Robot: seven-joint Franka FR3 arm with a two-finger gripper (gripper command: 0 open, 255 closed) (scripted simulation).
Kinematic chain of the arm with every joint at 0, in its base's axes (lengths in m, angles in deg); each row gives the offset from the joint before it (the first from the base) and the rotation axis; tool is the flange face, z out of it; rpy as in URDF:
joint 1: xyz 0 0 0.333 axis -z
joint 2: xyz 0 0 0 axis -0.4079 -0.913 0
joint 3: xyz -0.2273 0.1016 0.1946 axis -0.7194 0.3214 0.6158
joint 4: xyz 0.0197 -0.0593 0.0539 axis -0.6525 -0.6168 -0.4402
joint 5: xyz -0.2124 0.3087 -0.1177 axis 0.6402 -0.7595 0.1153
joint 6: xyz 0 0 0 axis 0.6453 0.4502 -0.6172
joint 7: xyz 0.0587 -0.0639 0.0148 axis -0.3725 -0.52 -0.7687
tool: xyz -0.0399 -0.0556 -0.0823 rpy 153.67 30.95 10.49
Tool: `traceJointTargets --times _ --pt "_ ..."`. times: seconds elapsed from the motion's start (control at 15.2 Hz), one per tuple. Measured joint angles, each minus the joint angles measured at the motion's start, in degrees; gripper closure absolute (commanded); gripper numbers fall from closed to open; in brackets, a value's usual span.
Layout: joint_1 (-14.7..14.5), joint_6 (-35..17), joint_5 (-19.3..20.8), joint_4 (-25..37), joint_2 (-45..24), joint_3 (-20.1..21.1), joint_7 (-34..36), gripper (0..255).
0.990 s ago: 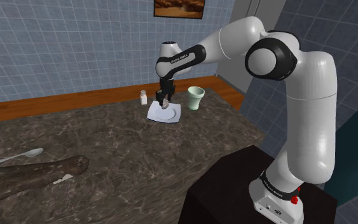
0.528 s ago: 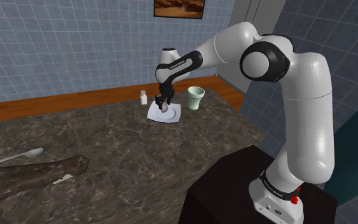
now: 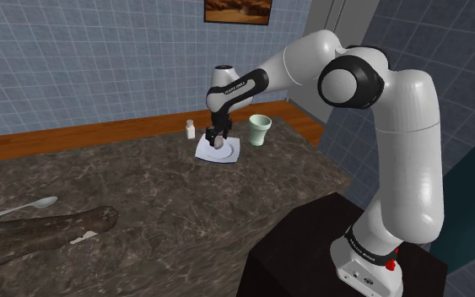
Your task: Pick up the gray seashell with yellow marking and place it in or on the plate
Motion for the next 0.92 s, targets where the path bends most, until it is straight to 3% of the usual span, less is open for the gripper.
traceJointTargets --times 0.26,0.59,0.92 --pt "0.0 0.1 0.0 -0.1 -0.1 0.0 0.0 0" --pt "0.0 5.2 0.4 1.9 3.1 -0.3 0.1 0" --pt "-0.1 5.8 0.5 2.0 3.6 -0.3 0.2 0"
